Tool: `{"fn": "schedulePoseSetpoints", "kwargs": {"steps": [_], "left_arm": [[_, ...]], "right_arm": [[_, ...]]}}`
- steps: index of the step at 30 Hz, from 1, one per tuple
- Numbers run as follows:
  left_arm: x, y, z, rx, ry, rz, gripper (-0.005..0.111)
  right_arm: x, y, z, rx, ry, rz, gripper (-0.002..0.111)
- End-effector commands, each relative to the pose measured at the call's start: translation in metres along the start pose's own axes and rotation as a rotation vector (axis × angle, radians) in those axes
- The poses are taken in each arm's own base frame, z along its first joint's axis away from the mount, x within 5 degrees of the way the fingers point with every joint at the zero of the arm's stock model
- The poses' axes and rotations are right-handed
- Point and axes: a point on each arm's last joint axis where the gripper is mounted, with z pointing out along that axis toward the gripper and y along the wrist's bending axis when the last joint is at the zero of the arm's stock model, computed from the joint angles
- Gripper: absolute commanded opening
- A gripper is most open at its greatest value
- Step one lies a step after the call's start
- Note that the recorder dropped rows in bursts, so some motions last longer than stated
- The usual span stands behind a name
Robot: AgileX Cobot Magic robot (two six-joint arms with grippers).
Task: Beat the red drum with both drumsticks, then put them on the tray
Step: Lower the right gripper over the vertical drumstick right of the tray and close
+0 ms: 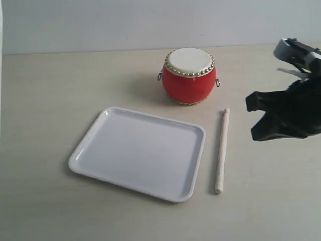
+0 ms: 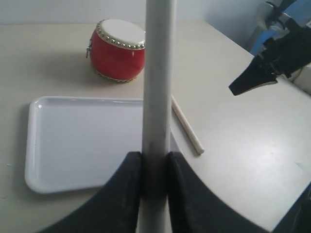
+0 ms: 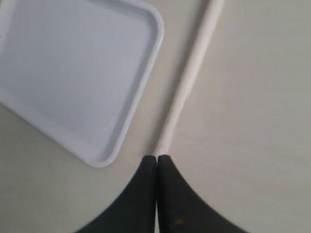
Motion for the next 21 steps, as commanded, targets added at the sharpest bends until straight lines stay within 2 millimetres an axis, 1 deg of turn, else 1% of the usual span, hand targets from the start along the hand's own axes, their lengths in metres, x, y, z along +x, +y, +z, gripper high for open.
{"fn": "schedulePoseSetpoints", "kwargs": {"steps": [1, 5, 9, 12, 15, 18, 21], "left_arm": [[0.0, -0.002, -0.001, 0.02, -0.006, 0.01, 0.0], [0.002, 0.0, 0.001, 0.013, -0.008, 0.003, 0.0], [0.002, 0.0, 0.001, 0.01, -0.012, 0.003, 0.0], [0.002, 0.0, 0.001, 0.01, -0.012, 0.003, 0.0], [0.002, 0.0, 0.001, 0.01, -0.012, 0.003, 0.0], [0.002, 0.0, 0.001, 0.01, -0.012, 0.003, 0.0], [0.002, 0.0, 0.001, 0.01, -0.012, 0.003, 0.0]], "right_arm": [[-0.01, 0.023, 0.019, 0.176, 0.03, -0.045, 0.0], [-0.015, 0.033, 0.041, 0.311, 0.012, -0.015, 0.0], [-0.019, 0.036, 0.05, 0.314, -0.032, 0.095, 0.0], [-0.019, 0.033, 0.053, 0.336, -0.017, 0.099, 0.0], [-0.017, 0.03, 0.058, 0.369, 0.014, 0.095, 0.004], [-0.019, 0.028, 0.066, 0.369, 0.004, 0.142, 0.007], [-0.018, 0.027, 0.073, 0.371, 0.019, 0.155, 0.013]]}}
